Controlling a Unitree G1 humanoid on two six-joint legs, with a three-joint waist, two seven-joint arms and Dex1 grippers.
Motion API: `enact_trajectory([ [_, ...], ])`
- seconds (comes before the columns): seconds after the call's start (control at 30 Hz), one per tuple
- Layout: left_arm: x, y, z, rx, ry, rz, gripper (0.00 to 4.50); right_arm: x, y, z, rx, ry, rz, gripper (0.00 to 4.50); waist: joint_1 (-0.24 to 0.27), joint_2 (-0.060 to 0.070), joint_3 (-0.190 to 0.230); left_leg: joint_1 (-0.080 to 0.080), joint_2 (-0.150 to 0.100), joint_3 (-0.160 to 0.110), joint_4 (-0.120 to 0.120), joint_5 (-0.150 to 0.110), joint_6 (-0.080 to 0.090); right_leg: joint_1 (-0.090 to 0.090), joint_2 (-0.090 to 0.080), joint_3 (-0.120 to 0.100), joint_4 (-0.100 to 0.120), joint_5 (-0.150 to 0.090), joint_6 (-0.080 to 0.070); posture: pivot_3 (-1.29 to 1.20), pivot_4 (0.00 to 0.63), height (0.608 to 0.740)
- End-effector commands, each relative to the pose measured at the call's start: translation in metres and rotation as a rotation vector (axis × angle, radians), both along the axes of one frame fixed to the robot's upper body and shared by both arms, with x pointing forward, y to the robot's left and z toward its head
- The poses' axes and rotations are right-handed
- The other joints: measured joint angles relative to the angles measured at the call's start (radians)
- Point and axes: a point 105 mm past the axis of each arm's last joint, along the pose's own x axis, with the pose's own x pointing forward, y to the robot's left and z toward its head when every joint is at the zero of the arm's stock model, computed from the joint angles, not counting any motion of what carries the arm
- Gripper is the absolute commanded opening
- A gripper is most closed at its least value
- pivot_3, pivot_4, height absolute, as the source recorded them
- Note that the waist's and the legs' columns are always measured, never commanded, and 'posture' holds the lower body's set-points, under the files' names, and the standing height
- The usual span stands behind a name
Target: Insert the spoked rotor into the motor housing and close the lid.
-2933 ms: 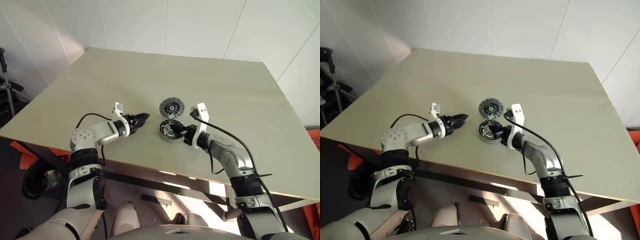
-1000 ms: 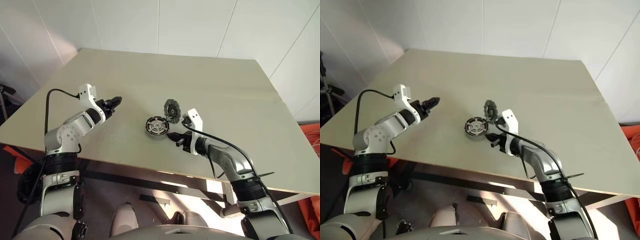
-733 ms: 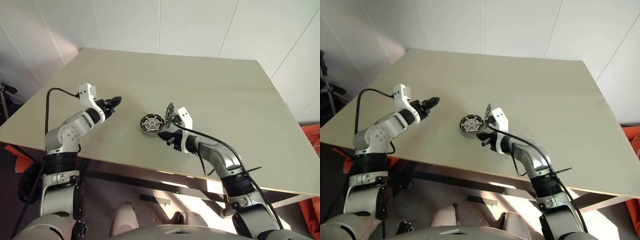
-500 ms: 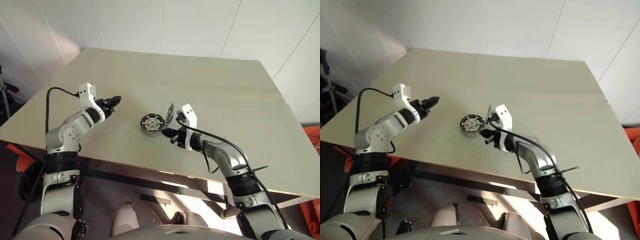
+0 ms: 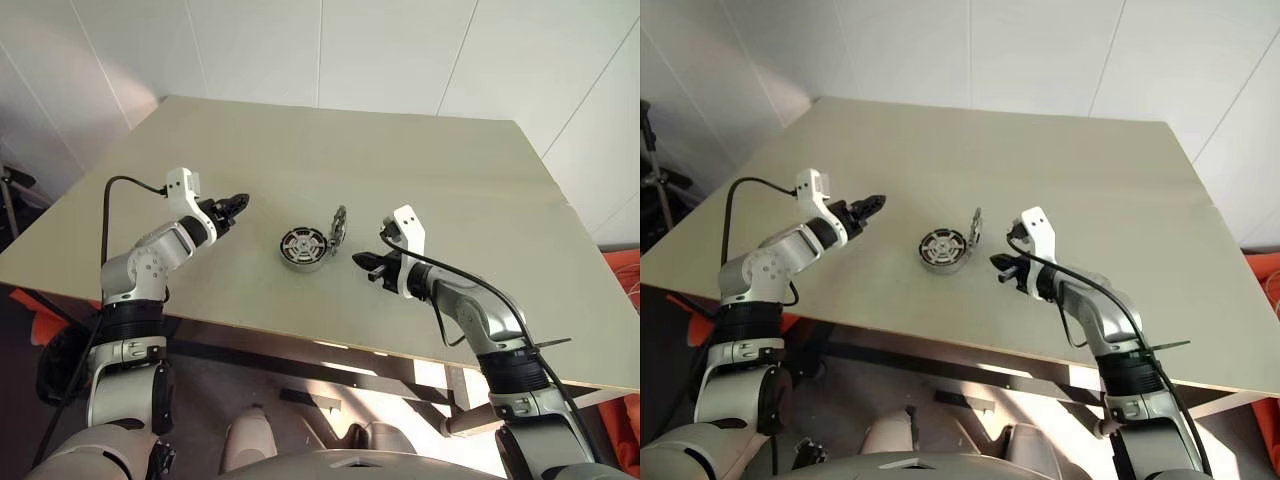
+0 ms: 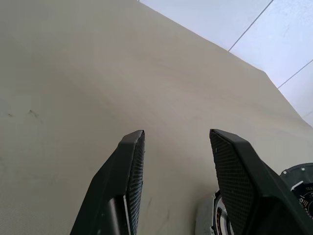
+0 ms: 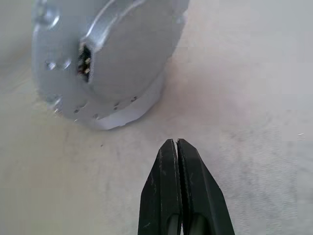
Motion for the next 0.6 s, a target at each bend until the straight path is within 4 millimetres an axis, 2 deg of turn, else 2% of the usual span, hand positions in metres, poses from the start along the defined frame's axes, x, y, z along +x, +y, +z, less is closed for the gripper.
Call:
enact_trajectory([
  [0.03,0.001,-0.004,0.013,0.020,-0.058,-0.010,2.26,0.018,-0.008,0.028,0.017,-0.118,-0.062,0.00,0.001,0.000,0.000,0.000,0.000,0.000,0.000,0.000,0.000,0.000,0.000,0.000,0.000,0.000,0.000,0.00,0.000,0.740],
  [0.2,-0.001,-0.005,0.010,0.027,-0.054,-0.011,2.26,0.019,-0.004,0.040,0.026,-0.157,-0.044,0.00,0.003,0.000,0.000,0.000,0.000,0.000,0.000,0.000,0.000,0.000,0.000,0.000,0.000,0.000,0.000,0.00,0.000,0.740],
  [0.6,-0.001,-0.005,0.009,0.023,-0.048,-0.006,2.26,0.005,0.002,0.069,0.077,-0.218,0.059,0.00,0.003,0.000,0.000,0.000,0.000,0.000,0.000,0.000,0.000,0.000,0.000,0.000,0.000,0.000,0.000,0.00,0.000,0.740],
])
